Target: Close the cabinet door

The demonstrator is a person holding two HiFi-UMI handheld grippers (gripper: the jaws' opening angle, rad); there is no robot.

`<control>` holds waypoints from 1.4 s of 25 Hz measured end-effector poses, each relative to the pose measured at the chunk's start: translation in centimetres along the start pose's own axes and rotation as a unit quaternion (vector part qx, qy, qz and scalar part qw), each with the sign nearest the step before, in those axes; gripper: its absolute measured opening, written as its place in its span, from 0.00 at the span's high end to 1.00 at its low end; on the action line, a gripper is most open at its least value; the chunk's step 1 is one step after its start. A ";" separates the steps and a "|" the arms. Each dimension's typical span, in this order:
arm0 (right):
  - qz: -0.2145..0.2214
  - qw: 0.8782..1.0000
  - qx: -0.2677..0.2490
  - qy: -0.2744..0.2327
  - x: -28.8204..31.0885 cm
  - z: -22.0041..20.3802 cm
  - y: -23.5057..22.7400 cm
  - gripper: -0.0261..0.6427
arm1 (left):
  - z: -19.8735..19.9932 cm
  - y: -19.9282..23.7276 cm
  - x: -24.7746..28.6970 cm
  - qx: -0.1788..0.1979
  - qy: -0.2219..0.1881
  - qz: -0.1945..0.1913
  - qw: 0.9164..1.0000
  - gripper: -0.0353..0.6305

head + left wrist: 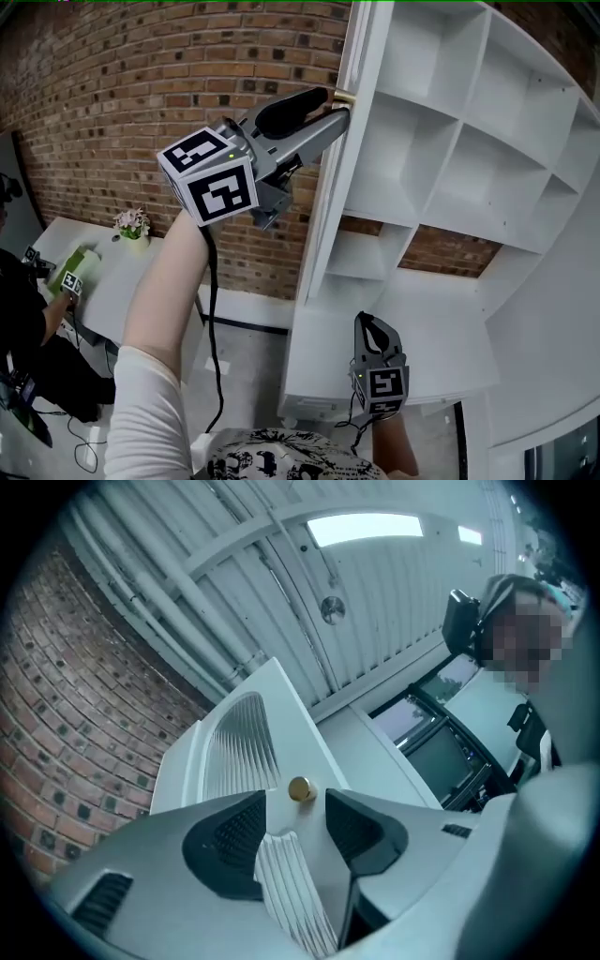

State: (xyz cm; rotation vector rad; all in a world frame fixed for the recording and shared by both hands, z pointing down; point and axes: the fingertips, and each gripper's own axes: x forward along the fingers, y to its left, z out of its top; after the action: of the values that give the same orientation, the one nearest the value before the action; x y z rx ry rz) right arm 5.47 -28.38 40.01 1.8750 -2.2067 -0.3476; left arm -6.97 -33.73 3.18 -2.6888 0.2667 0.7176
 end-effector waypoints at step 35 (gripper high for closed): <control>0.013 0.996 0.091 -0.022 0.4 -5.0 -11.6 0.95 | -3.3 -5.6 11.3 0.090 0.023 0.015 0.996 0.80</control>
State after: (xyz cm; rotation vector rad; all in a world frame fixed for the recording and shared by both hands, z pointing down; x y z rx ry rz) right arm 17.84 -30.79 40.97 1.9439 -2.3601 -0.1915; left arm 5.64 -30.85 1.59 -2.5371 0.3669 0.6108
